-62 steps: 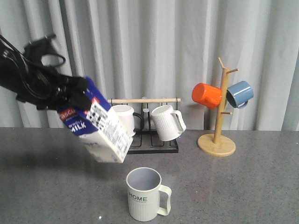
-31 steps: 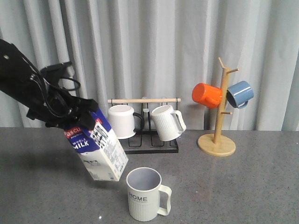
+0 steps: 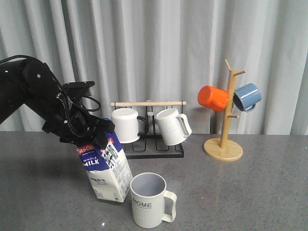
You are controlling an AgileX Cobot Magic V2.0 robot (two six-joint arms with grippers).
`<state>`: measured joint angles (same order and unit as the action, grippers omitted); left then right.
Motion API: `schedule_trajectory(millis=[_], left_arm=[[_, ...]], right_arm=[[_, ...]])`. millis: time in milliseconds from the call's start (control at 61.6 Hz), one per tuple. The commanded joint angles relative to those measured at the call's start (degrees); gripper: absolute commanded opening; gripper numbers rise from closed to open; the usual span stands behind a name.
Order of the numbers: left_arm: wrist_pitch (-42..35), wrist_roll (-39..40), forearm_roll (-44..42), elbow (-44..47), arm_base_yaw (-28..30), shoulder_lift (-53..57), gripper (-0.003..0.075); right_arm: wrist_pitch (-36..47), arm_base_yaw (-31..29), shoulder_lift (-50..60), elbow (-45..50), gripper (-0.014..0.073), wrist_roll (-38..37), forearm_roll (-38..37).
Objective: Place milk next to cup
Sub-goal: 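Lower the milk carton onto the table beside the white mug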
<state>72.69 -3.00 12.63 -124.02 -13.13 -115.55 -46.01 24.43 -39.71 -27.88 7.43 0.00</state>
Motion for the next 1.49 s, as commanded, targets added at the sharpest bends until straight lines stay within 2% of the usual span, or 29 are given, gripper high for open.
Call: schedule_trajectory(millis=[0, 438, 633, 908, 1022, 1184, 1476], left_arm=[[-1.1, 0.6, 0.3, -1.3, -0.2, 2.4, 0.0045], [-1.1, 0.5, 0.4, -1.3, -0.2, 2.1, 0.0074], [-1.1, 0.5, 1.4, -1.3, -0.2, 2.2, 0.0172], [-1.1, 0.8, 2.3, -1.3, -0.2, 2.2, 0.0395], [-1.1, 1.1, 2.3, -1.3, -0.2, 2.2, 0.0455], [-1.1, 1.3, 2.5, -1.3, -0.2, 2.2, 0.0501], [-1.1, 1.3, 3.4, -1.3, -0.2, 3.3, 0.0505]], right_arm=[[3.2, -0.3, 0.1, -1.3, -0.0005, 0.1, 0.0], [3.3, -0.3, 0.1, -1.3, -0.0005, 0.1, 0.0], [3.1, -0.3, 0.1, -1.3, -0.0005, 0.1, 0.0], [3.1, -0.3, 0.1, -1.3, -0.0005, 0.1, 0.0], [3.1, -0.3, 0.1, -1.3, -0.0005, 0.1, 0.0], [3.1, -0.3, 0.1, -1.3, -0.0005, 0.1, 0.0], [3.2, -0.3, 0.1, -1.3, -0.0005, 0.1, 0.0]])
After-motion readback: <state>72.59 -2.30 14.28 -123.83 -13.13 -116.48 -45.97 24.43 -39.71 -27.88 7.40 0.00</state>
